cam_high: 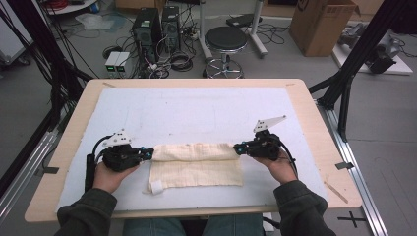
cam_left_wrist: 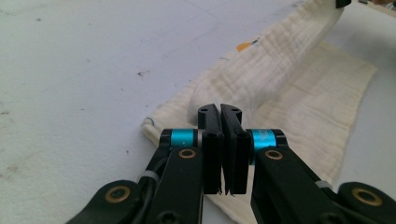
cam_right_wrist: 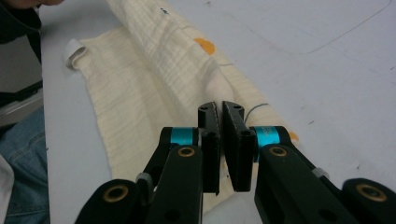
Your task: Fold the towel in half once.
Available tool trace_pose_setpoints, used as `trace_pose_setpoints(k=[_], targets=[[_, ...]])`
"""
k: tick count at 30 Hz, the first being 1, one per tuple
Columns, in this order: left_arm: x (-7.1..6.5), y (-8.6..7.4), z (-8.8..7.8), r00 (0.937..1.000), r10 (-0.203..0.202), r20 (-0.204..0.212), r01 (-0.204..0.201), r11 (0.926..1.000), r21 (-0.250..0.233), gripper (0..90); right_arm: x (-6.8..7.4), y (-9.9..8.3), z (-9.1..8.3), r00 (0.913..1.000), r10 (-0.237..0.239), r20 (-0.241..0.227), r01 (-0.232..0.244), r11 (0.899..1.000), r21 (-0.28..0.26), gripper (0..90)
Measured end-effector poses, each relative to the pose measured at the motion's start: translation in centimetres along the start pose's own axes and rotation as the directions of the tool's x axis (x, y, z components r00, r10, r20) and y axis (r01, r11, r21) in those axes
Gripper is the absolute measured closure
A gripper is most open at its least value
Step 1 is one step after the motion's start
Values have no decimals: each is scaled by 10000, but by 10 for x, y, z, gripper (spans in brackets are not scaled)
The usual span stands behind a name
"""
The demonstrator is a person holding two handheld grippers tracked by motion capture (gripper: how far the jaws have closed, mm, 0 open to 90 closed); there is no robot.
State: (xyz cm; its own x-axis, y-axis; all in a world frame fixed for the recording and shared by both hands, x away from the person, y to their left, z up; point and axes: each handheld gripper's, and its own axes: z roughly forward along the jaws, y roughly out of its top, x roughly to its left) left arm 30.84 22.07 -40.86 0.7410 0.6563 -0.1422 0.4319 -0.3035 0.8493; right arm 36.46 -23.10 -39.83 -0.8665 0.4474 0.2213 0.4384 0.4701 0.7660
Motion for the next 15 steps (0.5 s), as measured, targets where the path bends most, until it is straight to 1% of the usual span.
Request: trace_pose_setpoints(k=[3, 6, 7, 10, 11, 13, 15], targets=[[-3, -7, 0, 10000, 44, 28, -45, 9997, 227, 867, 3, -7, 1, 10000, -6, -8, 6, 10000, 95, 854], [-6, -14, 0, 9999, -29, 99, 26, 9995, 309, 866, 5, -16, 2, 9998, 149, -95, -147, 9997, 216, 854], [-7, -16, 0, 9999, -29, 142, 24, 9994, 345, 866, 5, -18, 3, 9999, 105, -92, -102, 9995, 283, 853], [-10, -19, 1, 9997, 106, 198, -117, 9982, 584, 864, 7, -24, 6, 9999, 122, -98, -118, 9992, 389, 852], [-11, -20, 0, 9996, 143, 243, -158, 9979, 635, 863, 7, -26, 6, 9999, 91, -97, -88, 9993, 377, 850], [-13, -22, 0, 9994, 135, 333, -158, 9975, 683, 860, 8, -30, 6, 9996, 233, -156, -227, 9991, 358, 848], [-14, -24, -1, 9989, 149, 444, -178, 9976, 666, 846, 9, -33, 6, 9995, 227, -213, -220, 9993, 293, 838]])
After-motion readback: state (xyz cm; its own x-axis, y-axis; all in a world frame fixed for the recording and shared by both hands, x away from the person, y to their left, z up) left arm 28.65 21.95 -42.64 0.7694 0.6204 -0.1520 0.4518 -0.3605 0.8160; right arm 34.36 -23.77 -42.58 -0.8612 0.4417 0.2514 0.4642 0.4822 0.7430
